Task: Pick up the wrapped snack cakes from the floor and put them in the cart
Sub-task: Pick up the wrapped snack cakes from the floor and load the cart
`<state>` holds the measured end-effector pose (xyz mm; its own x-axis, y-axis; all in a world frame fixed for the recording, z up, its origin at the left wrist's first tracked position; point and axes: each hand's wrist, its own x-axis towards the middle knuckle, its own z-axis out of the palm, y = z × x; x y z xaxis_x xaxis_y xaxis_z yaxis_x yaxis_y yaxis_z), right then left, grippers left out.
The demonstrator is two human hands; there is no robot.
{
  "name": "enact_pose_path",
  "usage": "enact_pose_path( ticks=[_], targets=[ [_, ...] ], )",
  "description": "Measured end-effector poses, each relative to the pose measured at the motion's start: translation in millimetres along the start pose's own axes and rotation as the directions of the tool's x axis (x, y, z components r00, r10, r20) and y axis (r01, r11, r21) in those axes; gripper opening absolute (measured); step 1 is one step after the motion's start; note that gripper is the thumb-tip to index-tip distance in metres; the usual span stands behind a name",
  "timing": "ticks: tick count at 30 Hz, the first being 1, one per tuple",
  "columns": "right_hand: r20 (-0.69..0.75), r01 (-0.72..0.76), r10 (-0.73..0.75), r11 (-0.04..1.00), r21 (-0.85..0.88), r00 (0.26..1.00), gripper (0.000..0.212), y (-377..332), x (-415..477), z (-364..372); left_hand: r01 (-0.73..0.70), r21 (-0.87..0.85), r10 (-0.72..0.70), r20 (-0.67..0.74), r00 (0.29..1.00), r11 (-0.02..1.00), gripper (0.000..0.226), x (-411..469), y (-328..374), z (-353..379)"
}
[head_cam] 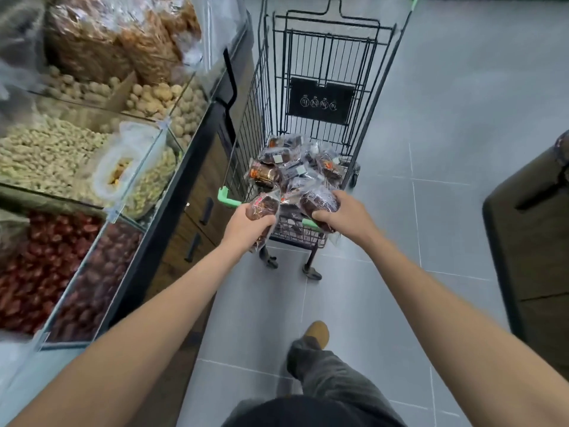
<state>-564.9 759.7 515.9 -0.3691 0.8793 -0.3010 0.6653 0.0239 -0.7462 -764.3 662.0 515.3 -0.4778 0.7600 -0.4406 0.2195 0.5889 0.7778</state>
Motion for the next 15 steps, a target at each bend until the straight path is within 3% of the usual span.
enact_pose_path(
  ticks=[4,8,11,15],
  targets=[
    [-0.003,-0.005,0.005,0.999,-0.053,1.000,0.069,-0.9,50.9,-11.6,0.030,-0.040,-0.032,-0.033,0.999,0.999,0.044,44.6,19.1,14.3],
    [0.012,-0.028,0.029,0.998,-0.051,1.000,0.045,-5.8,88.2,-14.9,0.063,-0.062,-0.065,-0.040,0.997,0.996,0.038,78.6,28.3,23.0],
    [0.024,-0.060,0.061,0.997,-0.051,0.998,0.050,-8.3,114.2,-11.7,0.097,-0.082,-0.099,-0.024,0.995,0.992,0.047,106.2,33.5,27.8],
    [0.015,-0.116,0.117,0.993,-0.020,0.993,0.050,-6.8,150.3,-4.0,0.108,-0.086,-0.108,0.002,0.994,0.990,0.041,145.3,40.7,34.2]
  ],
)
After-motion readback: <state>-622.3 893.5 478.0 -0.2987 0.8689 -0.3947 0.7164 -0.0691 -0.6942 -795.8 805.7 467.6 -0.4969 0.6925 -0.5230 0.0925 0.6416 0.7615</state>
